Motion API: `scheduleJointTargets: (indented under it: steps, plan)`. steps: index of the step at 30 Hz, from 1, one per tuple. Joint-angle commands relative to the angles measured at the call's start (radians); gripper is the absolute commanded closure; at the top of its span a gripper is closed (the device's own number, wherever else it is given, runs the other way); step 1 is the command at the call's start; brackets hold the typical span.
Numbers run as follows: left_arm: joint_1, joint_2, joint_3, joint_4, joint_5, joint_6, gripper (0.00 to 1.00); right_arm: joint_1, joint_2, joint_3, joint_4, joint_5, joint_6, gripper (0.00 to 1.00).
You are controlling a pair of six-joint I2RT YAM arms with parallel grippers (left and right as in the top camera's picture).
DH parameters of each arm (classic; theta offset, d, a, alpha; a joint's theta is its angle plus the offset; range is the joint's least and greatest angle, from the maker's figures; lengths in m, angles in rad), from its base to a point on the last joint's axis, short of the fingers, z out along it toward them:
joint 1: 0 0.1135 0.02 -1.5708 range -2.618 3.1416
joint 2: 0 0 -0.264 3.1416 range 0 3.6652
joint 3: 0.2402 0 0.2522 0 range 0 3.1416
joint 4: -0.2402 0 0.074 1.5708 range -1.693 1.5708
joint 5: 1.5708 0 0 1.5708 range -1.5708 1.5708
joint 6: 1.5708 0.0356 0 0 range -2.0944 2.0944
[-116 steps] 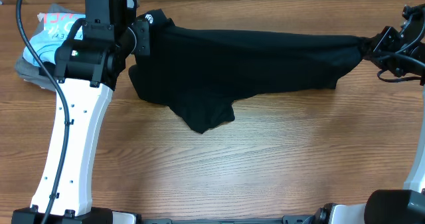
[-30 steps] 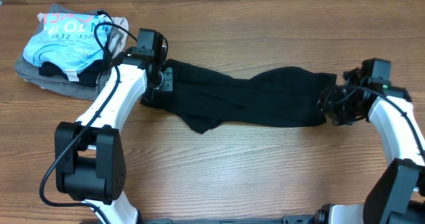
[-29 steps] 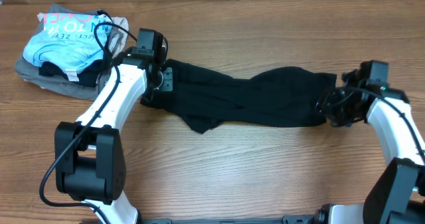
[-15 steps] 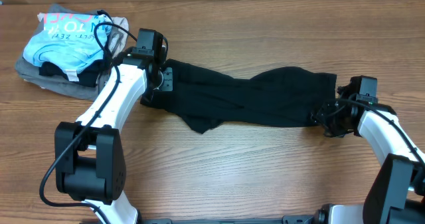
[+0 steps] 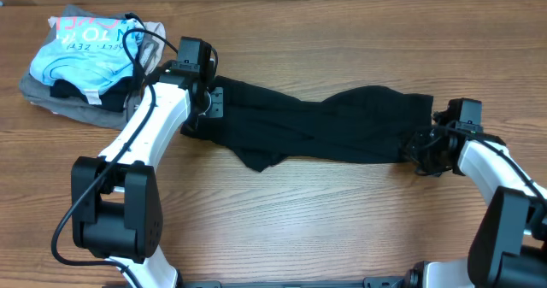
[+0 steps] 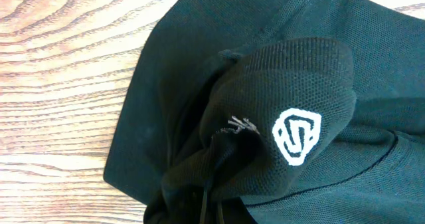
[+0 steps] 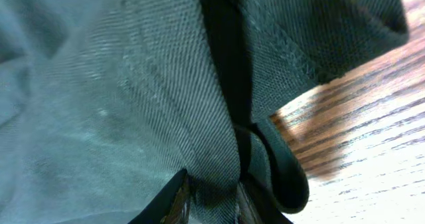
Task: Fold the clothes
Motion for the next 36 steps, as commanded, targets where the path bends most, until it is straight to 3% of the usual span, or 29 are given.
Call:
scheduleJointTargets:
  steps: [1, 4, 7, 11, 24, 30, 36]
  plan:
    - [-0.004, 0.01, -0.01, 0.001, -0.017, -0.019, 0.96, 0.004, 0.013, -0.007, 0.009, -0.006, 0.001, 0.75]
    - [-0.003, 0.01, -0.01, 0.002, -0.018, -0.022, 0.96, 0.004, 0.013, -0.007, 0.01, -0.008, 0.001, 0.76]
    - [-0.003, 0.01, -0.009, 0.009, -0.022, -0.021, 0.96, 0.004, 0.013, -0.003, 0.013, -0.043, 0.002, 0.96]
    - [0.005, -0.005, 0.051, -0.027, -0.035, -0.008, 0.96, -0.011, -0.009, 0.061, 0.0, -0.156, 0.002, 0.96]
    - [0.008, -0.143, 0.692, -0.412, -0.039, 0.124, 0.96, -0.154, -0.157, 0.783, -0.448, -0.2, -0.056, 0.96]
    - [0.006, -0.235, 0.879, -0.438, -0.027, 0.149, 0.96, -0.222, -0.172, 1.083, -0.601, -0.204, -0.075, 0.96]
    - [0.006, -0.363, 0.945, -0.438, -0.027, 0.155, 0.96, -0.362, -0.191, 1.322, -0.731, -0.323, -0.087, 0.96]
